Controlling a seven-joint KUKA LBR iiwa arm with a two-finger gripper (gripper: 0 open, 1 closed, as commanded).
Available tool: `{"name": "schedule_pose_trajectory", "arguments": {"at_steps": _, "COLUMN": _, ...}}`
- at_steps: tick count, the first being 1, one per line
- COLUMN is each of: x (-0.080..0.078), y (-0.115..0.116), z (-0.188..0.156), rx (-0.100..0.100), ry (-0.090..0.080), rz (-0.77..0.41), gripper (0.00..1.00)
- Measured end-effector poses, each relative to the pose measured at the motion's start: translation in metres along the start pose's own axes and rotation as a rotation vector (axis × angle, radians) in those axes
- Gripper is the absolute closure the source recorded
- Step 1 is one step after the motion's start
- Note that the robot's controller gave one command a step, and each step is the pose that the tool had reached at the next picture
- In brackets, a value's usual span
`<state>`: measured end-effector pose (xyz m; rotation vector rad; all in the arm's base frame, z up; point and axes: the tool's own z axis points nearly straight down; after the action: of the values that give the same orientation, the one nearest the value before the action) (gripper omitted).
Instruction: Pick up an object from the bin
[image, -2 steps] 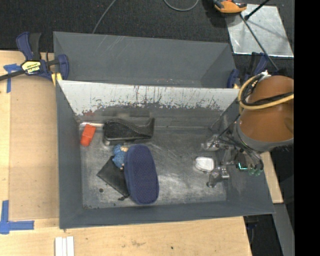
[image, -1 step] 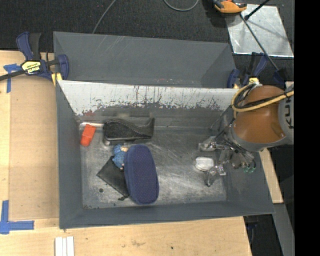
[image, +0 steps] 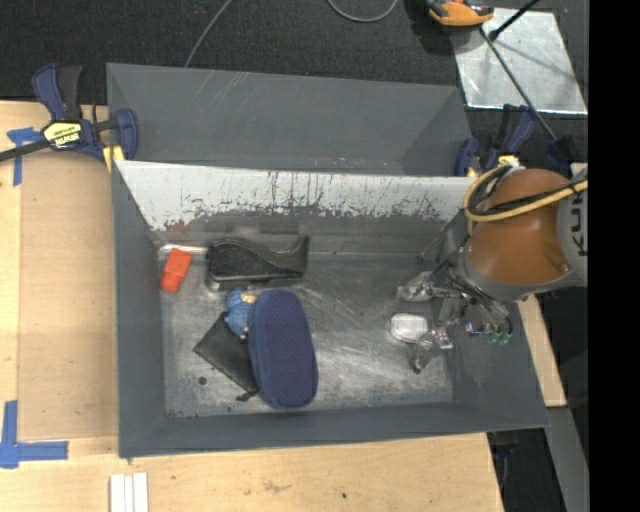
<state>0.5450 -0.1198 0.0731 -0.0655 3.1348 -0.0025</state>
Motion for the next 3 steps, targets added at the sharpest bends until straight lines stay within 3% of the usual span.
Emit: {"name": "schedule_pose_trajectory", "arguments": {"at_steps": 3, "x": -0.0049, "y": -0.0005, "z": -0.0023, "rx": 0.001, "ry": -0.007, "rz": -0.004, "gripper": 0.0}}
